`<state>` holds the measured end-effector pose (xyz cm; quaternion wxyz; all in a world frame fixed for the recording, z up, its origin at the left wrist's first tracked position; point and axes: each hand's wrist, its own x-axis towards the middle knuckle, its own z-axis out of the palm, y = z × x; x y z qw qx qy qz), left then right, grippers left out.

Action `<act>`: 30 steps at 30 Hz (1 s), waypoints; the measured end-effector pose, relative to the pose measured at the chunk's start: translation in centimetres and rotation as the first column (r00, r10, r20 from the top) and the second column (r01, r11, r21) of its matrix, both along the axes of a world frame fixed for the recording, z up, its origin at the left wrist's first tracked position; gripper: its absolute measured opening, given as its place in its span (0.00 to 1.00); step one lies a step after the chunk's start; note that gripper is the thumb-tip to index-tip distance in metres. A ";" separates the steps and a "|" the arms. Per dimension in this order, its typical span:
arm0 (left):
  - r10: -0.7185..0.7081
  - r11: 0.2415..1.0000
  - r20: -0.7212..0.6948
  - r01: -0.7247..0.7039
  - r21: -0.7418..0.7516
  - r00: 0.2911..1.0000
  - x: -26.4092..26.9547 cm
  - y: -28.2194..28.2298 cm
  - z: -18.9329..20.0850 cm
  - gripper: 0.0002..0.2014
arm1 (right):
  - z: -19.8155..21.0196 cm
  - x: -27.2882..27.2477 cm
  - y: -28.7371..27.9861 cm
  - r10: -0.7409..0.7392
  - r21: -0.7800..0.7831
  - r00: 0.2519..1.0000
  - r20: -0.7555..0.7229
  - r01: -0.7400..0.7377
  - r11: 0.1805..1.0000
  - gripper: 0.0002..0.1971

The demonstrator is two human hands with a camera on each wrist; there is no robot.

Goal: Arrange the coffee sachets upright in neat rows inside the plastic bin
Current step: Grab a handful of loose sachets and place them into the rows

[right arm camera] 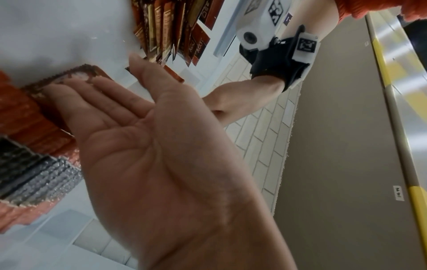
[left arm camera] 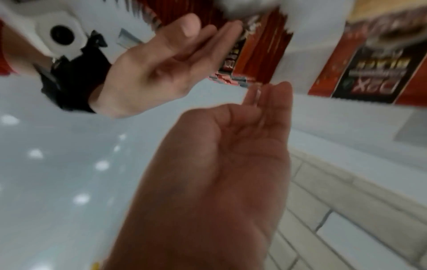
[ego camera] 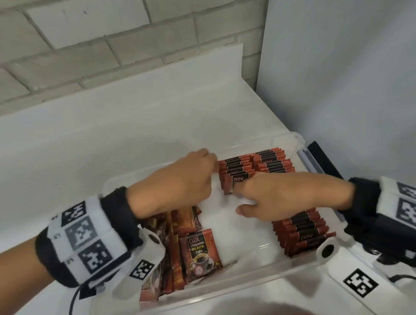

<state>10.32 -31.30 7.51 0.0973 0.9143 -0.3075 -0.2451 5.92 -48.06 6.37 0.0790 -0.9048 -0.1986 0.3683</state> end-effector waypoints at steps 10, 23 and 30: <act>0.173 0.806 -0.771 -0.538 -0.247 0.613 -0.5 -1.0 -2.7 0.27 | -0.2 0.2 -0.1 0.013 0.017 1.000 -0.007 -0.013 1.000 0.21; 0.252 0.624 -0.863 -0.755 -0.202 0.439 -0.9 -2.0 -3.9 0.24 | 0.3 0.8 -0.7 -0.108 0.082 0.994 0.029 0.105 0.991 0.14; 0.251 0.571 -0.893 -0.802 -0.176 0.374 -1.4 -2.5 -4.1 0.21 | 0.5 0.9 -0.9 -0.143 0.099 0.989 0.025 0.140 0.985 0.14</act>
